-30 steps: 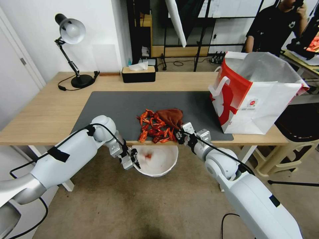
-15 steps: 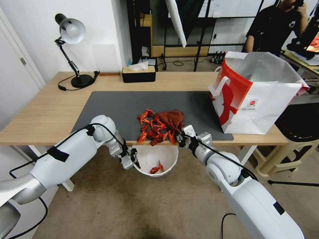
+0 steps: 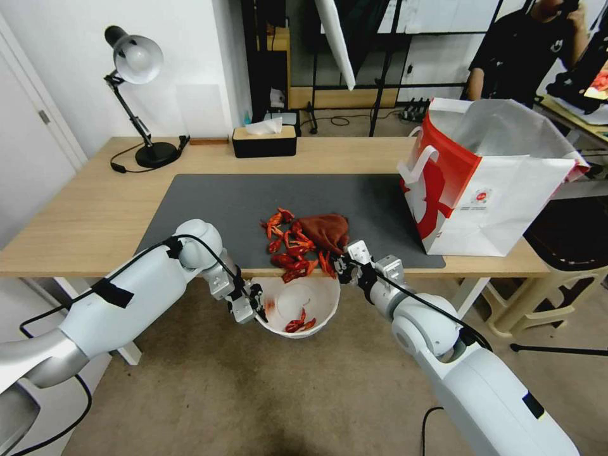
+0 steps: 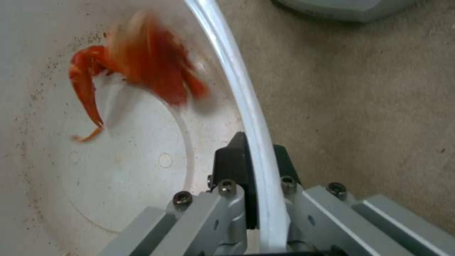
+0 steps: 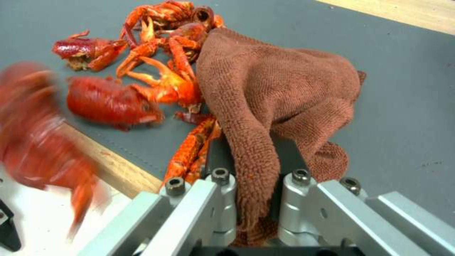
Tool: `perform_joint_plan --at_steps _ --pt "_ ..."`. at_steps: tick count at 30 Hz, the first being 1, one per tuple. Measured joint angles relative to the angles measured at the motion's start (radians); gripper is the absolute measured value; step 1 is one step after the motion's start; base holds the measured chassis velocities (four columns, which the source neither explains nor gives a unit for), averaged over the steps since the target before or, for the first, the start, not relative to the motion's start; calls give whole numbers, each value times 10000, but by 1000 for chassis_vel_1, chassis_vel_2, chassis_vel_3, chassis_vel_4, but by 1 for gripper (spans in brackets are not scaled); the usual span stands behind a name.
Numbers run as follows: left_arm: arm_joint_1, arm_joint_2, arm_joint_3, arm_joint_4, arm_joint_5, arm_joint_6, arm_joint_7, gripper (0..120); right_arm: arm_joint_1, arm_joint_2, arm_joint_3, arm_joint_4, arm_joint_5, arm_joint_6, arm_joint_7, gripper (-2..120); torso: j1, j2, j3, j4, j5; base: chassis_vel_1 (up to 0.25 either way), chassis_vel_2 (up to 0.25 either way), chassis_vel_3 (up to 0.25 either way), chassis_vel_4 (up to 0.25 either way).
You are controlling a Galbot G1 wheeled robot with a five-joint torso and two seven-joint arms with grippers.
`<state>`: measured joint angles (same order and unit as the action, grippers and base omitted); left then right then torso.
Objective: Sweep shrimp from table into container with towel, then put container into takeout bag.
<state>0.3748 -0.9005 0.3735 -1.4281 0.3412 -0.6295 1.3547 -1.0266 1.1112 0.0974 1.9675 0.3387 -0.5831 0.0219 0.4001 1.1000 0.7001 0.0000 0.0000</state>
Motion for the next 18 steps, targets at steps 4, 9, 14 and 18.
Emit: perform_joint_plan --at_steps 4,9,14,18 --pt "-13 -9 16 19 -4 1 2 0 -47 18 -18 73 -29 -20 6 4 0 0 0 0 -1 0 0 0 0" --pt "-39 -38 45 65 -9 1 2 0 -91 30 -29 135 -60 -35 12 4 0 0 0 1 0 0 0 0 0" --pt "-72 -55 75 84 -12 6 17 0 -198 32 -41 283 -117 -35 9 4 0 0 -1 0 0 0 0 0 0" --pt "-106 -52 93 84 -18 71 76 0 -294 64 -43 348 -203 -32 -11 4 -1 0 0 0 0 0 0 0 0"
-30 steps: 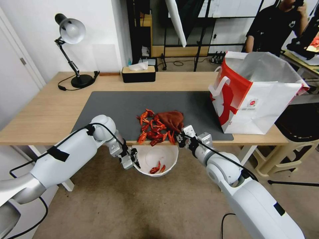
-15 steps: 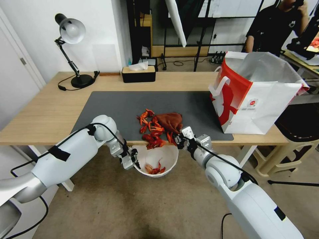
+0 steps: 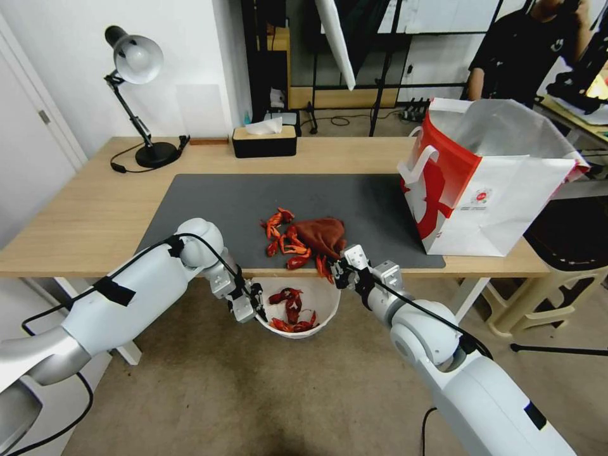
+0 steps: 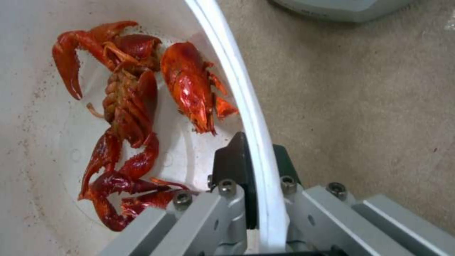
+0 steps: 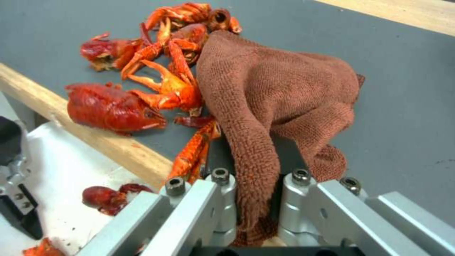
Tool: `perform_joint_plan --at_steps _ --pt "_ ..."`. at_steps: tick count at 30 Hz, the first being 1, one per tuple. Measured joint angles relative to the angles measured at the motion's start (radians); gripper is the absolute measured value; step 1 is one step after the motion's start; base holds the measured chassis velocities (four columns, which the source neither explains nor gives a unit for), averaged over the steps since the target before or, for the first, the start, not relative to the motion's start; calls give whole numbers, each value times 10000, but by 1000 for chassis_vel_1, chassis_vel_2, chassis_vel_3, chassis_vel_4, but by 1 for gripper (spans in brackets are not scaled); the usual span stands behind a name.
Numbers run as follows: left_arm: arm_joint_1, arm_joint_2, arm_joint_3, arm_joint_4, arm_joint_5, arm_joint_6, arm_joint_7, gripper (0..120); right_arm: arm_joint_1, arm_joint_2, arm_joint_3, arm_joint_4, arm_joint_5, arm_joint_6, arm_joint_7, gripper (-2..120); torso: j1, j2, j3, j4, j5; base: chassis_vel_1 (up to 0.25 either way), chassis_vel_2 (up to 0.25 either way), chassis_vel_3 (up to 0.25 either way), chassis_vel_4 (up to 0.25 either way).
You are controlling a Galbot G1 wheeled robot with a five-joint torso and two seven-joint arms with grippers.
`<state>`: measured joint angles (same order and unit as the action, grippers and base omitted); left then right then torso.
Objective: Sweep shrimp from table into container with towel, then put container into takeout bag.
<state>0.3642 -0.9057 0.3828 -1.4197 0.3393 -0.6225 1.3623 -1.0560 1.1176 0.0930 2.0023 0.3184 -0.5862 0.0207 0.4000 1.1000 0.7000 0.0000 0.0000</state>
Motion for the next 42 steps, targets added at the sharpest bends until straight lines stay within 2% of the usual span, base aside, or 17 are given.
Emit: perform_joint_plan --at_steps 31,42 --pt "68 112 -47 -106 -75 2 87 0 -2335 -165 615 1605 -943 416 -511 4 0 0 -1 0 1 0 0 0 0" --pt "208 200 -218 -136 -88 -64 55 0 -2784 -124 661 1956 -1214 520 -641 4 -1 0 -1 0 1 0 0 0 0"
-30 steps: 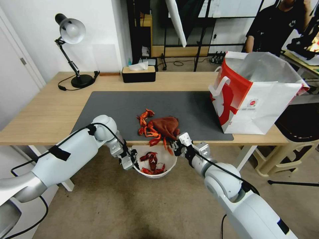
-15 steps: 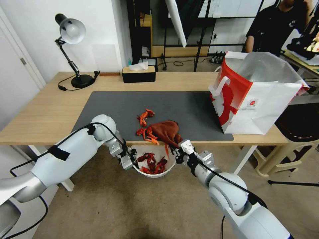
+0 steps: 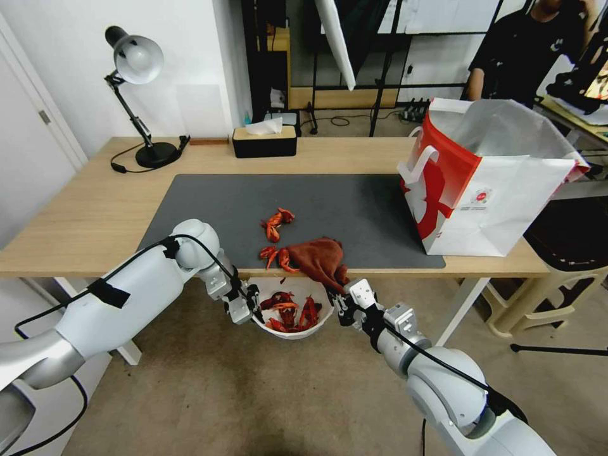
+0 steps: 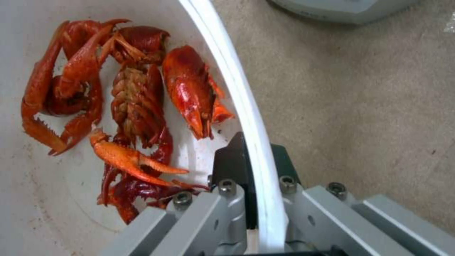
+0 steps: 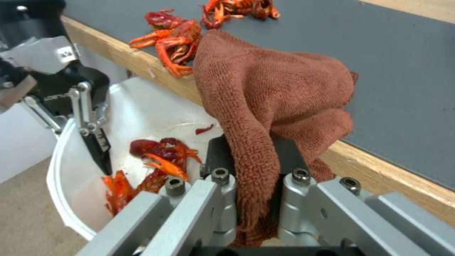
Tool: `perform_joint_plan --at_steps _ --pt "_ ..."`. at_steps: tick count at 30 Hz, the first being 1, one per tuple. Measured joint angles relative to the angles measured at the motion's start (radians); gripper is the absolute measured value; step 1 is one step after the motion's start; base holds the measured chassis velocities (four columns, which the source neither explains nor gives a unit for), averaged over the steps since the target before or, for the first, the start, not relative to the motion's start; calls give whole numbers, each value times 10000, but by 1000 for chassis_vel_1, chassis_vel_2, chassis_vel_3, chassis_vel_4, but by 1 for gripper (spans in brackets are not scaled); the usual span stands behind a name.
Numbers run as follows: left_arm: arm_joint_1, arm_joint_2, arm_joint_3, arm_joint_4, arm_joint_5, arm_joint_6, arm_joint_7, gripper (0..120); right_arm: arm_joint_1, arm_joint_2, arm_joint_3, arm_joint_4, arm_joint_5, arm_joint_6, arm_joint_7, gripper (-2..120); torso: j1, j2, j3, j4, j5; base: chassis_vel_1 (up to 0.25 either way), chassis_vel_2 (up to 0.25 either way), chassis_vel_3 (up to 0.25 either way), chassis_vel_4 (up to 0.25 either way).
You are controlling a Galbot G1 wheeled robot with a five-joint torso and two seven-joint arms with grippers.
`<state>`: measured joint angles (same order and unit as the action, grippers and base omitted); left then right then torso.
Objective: Sweep shrimp from table into container with towel, then put container into takeout bag.
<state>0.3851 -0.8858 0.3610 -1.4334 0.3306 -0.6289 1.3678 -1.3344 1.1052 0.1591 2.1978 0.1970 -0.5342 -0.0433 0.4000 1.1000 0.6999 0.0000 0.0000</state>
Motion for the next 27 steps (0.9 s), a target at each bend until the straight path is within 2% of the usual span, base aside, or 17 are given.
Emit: perform_joint_plan --at_steps 27 --pt "-14 -15 -26 -4 -5 -16 -18 0 -606 -95 230 775 -163 103 -119 4 0 0 0 1 0 0 0 0 0"
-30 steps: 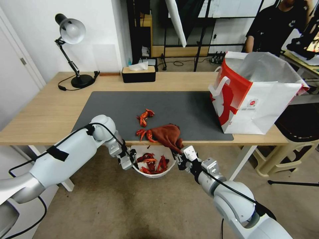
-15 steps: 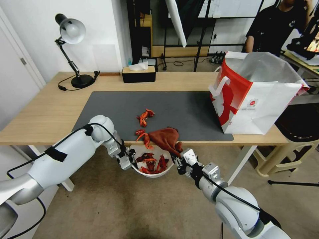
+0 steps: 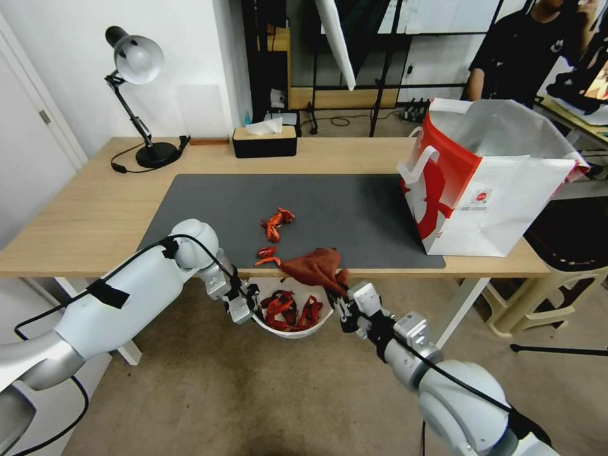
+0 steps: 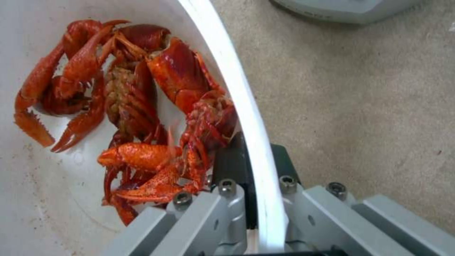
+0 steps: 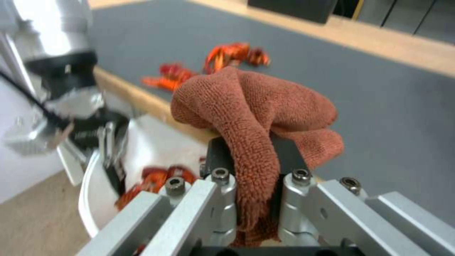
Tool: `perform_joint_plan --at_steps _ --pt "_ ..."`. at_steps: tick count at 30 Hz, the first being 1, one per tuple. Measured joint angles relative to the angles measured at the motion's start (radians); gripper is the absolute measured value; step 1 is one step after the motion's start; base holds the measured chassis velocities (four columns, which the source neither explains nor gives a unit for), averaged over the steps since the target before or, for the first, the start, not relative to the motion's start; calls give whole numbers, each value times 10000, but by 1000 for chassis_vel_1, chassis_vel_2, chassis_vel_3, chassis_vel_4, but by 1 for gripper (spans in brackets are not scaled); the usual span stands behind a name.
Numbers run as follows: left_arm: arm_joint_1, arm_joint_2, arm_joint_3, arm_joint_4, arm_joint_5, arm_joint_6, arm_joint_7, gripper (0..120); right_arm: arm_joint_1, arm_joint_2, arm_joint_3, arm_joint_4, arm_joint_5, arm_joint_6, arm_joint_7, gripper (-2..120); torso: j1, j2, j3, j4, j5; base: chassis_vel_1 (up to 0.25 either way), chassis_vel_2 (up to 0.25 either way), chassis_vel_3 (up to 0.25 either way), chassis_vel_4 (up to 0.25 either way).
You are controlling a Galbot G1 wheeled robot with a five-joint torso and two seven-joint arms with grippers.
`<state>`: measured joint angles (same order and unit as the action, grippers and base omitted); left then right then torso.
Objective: Sweep shrimp from table into container with towel, then put container into takeout bag.
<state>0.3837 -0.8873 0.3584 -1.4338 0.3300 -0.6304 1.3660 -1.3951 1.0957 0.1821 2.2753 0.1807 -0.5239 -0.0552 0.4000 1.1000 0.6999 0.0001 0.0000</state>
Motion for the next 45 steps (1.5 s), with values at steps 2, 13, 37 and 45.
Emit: perform_joint_plan --at_steps 2,13,37,45 --pt "4 -40 0 -9 0 1 -5 0 95 -66 226 310 176 -88 65 4 0 0 0 -3 0 0 0 0 0" --pt "189 232 -226 -45 -46 -28 -6 0 3588 -189 623 -2075 3143 1515 468 4 1 0 1 1 -1 0 0 0 0" --pt "709 410 -1058 227 -49 -278 -8 0 8917 1295 -3119 -8653 2826 1311 -26 4 2 -1 2 -2 -2 0 0 0 0" --pt "870 413 -1275 246 -47 -317 -20 0 8986 1250 -3638 -8770 2899 1226 -563 4 -1 -1 0 0 -1 0 0 0 0"
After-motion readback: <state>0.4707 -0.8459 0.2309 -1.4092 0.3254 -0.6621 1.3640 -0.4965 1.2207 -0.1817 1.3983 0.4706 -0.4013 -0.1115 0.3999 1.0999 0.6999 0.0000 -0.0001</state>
